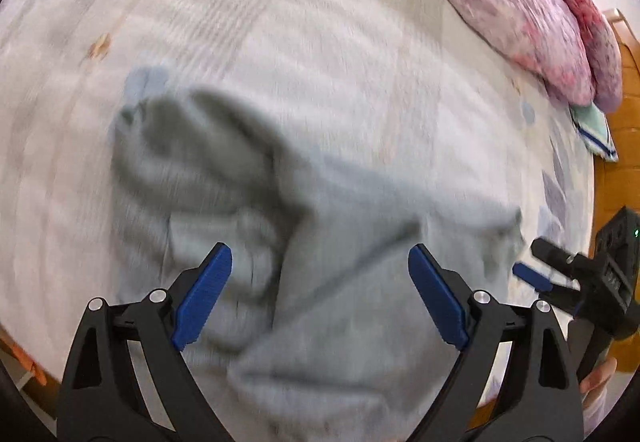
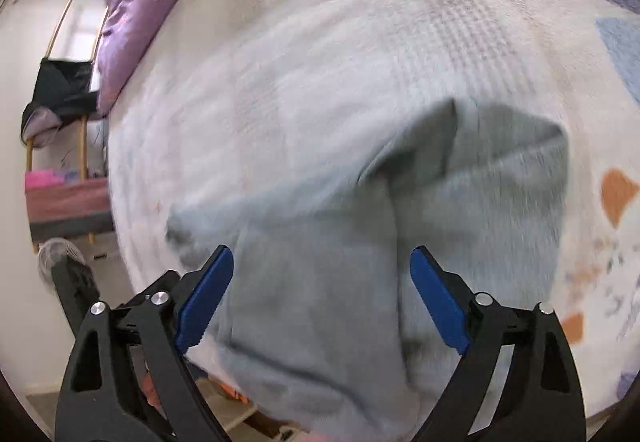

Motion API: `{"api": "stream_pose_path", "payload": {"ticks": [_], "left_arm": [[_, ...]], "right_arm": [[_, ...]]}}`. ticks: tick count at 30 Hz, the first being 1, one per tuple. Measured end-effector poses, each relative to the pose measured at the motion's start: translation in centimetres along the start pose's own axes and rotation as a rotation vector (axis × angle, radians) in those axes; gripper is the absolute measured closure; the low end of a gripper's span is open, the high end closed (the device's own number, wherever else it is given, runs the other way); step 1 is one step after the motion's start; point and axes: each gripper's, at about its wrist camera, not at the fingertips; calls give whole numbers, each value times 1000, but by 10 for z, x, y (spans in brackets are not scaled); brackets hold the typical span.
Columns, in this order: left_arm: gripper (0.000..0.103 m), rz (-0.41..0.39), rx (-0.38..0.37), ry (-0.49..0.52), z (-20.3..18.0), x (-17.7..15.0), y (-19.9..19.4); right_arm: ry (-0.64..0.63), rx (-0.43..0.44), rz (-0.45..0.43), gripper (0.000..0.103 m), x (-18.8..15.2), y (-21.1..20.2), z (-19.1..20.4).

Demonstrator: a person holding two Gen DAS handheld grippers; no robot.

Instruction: Fold large clothes

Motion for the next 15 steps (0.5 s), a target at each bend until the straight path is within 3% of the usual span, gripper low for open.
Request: {"api": "stream_pose_path", "payload": {"ticks": [1,3,5,6,7,10,13,15], "left_arm": [[13,0,9,4,2,5,6],[30,28,20,10,2,14,28],[63,54,13,24,2,19,43],[77,55,39,33,2,21,49],[82,55,51,44,2,24,51],[90,26,33,32,0,29,45],[91,-8,35,50,-7,42,38],[91,-18,47,55,-10,55,46]], "right_arm": [[6,1,4,23,8,4,0],[14,-12,13,27,18,20,-4],[5,-15,32,41,22,33,-7],[8,-13,44,61,24,41,-8],[19,-16,55,72,24,45,-10],[54,-13,31,87,31,46,-11],[87,19,-12,89,42,28,-10],[73,-26,-36,90,53,31,-3]]}}
Point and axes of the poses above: each gripper's, at about its wrist camera, not at the fingertips, and y roughly the way its jaws point, z to its left, x to its top, and after that the axes turned 6 degrees about -x, right-handed
